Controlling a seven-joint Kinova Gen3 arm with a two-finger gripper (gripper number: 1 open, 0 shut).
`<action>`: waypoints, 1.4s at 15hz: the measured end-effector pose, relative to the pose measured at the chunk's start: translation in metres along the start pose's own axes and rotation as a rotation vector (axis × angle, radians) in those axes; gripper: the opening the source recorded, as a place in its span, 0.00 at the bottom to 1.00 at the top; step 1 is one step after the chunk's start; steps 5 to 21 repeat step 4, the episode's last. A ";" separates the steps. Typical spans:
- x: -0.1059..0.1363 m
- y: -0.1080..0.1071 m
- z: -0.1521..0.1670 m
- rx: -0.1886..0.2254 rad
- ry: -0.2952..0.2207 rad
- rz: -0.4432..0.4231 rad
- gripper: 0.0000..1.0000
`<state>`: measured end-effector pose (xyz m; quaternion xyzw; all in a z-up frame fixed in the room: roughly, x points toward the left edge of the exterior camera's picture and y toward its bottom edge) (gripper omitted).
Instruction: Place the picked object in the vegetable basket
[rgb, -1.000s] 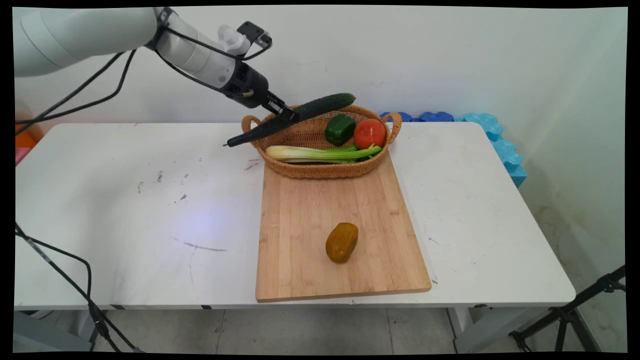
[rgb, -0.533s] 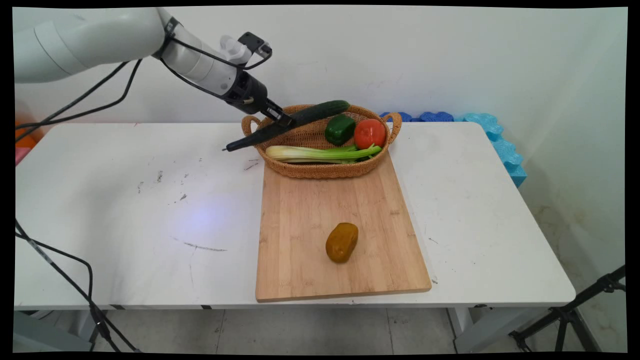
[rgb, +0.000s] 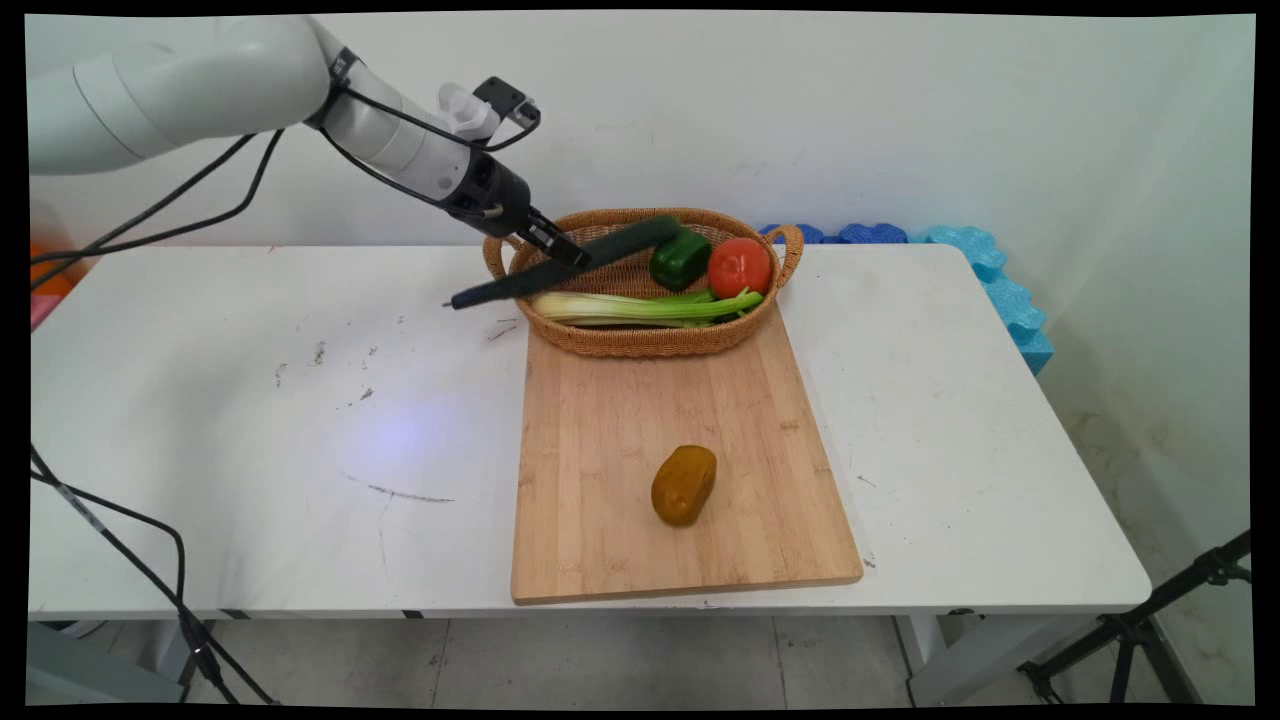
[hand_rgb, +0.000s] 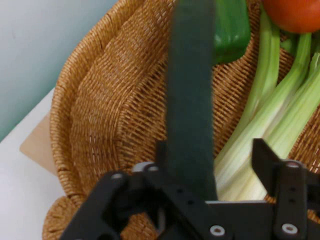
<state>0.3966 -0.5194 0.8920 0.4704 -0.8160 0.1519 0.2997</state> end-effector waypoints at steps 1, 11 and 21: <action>-0.001 -0.001 0.000 0.000 -0.001 0.000 1.00; -0.002 -0.001 -0.001 -0.001 -0.001 -0.002 1.00; -0.002 -0.001 -0.001 -0.001 -0.001 -0.002 1.00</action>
